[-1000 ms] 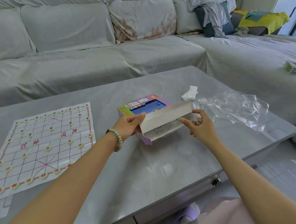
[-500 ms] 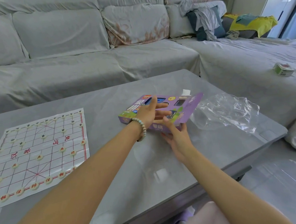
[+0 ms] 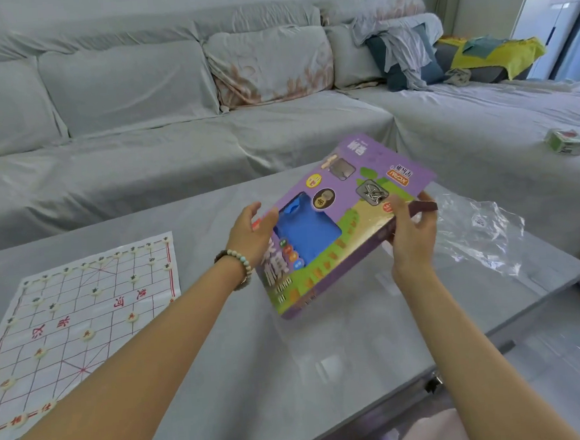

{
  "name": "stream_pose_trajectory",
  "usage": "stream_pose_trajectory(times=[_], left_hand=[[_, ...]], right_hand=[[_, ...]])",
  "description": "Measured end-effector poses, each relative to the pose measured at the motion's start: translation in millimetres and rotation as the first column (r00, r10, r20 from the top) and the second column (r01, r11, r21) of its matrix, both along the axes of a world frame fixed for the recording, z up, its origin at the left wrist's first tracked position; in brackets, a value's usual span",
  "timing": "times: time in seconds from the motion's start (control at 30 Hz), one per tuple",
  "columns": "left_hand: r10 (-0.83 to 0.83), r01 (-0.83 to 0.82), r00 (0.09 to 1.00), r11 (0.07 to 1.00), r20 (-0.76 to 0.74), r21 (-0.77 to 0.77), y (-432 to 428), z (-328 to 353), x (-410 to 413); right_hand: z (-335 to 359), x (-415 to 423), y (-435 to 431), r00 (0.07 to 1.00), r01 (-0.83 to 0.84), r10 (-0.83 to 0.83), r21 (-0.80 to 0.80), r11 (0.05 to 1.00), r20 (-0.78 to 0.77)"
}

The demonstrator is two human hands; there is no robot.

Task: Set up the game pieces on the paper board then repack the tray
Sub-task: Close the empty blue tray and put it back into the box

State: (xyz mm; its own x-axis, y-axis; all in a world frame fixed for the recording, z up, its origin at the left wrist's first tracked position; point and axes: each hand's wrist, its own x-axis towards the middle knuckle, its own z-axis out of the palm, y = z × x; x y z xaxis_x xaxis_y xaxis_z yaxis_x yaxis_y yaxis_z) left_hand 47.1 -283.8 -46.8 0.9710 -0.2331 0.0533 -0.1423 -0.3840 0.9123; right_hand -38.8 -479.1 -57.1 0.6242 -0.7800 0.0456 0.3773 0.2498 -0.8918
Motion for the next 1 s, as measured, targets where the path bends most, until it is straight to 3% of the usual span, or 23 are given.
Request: stream_pose_trajectory(times=[0.2, 0.33, 0.43, 0.6, 0.8, 1.0], left_hand=[[-0.073, 0.072, 0.997, 0.997, -0.036, -0.022, 11, -3, 10], [-0.06, 0.06, 0.998, 0.984, 0.009, -0.169, 19, -6, 13], [0.016, 0.006, 0.996, 0.971, 0.092, -0.239, 29, -1, 13], [0.026, 0.053, 0.972, 0.944, 0.232, -0.325, 42, 19, 5], [0.052, 0.065, 0.957, 0.922, 0.287, -0.381, 42, 22, 2], [0.07, 0.046, 0.963, 0.909, 0.261, -0.414, 46, 24, 0]], right_hand=[[14, 1, 12, 0.992, -0.122, 0.126, -0.216, 0.969, 0.008], [10, 12, 27, 0.967, -0.253, 0.246, -0.246, 0.936, -0.06], [14, 24, 34, 0.95, -0.313, 0.3, -0.286, 0.906, -0.089], [31, 37, 42, 0.947, -0.314, 0.31, -0.465, 0.828, -0.087], [43, 44, 58, 0.937, -0.311, 0.35, -0.425, 0.85, 0.016], [44, 46, 68, 0.942, -0.317, 0.333, -0.417, 0.852, -0.036]])
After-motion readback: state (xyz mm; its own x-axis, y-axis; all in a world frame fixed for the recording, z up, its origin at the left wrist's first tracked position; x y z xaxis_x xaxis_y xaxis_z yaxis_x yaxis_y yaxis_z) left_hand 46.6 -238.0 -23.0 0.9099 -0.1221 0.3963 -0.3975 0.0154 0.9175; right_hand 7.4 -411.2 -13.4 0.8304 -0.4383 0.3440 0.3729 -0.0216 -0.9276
